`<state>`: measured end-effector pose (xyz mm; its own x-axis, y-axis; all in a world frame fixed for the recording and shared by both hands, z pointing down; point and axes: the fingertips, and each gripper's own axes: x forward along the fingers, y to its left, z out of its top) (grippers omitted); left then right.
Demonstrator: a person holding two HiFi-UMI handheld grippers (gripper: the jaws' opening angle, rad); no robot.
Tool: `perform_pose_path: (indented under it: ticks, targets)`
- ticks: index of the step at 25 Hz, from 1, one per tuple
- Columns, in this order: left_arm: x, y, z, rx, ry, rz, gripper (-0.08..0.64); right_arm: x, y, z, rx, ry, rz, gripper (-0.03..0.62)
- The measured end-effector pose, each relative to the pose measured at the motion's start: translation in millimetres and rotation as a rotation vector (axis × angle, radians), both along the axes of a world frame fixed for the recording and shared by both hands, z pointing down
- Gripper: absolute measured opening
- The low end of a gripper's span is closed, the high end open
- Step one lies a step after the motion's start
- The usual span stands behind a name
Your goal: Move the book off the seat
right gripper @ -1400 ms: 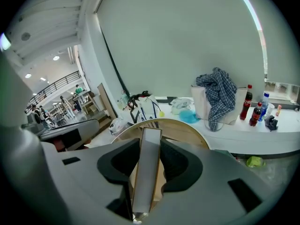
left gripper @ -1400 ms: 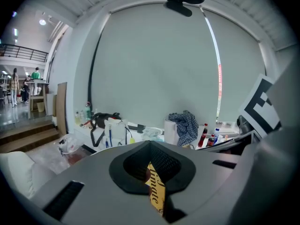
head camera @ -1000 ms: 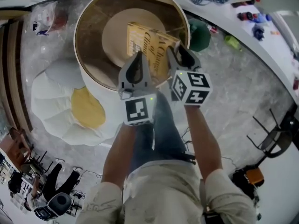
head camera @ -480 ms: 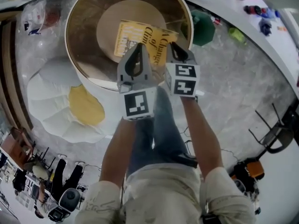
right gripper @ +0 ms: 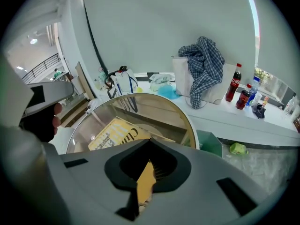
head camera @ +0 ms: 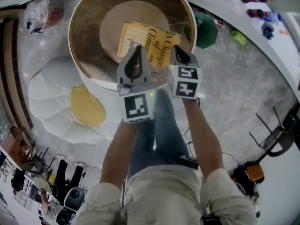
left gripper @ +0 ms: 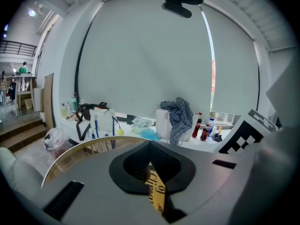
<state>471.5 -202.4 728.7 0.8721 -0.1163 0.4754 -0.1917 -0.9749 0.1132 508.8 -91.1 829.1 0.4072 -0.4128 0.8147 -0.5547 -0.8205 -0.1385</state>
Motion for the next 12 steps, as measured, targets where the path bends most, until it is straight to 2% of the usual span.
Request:
perform_pose_path:
  ticks: [5, 12]
  targets:
    - [-5, -3, -10, 0.007, 0.01, -0.012, 0.002, -2, -4, -13, 0.011, 0.018, -0.009, 0.005]
    - [-10, -14, -42, 0.023, 0.045, -0.03, 0.002, 3, -11, -52, 0.042, 0.093, -0.015, 0.005]
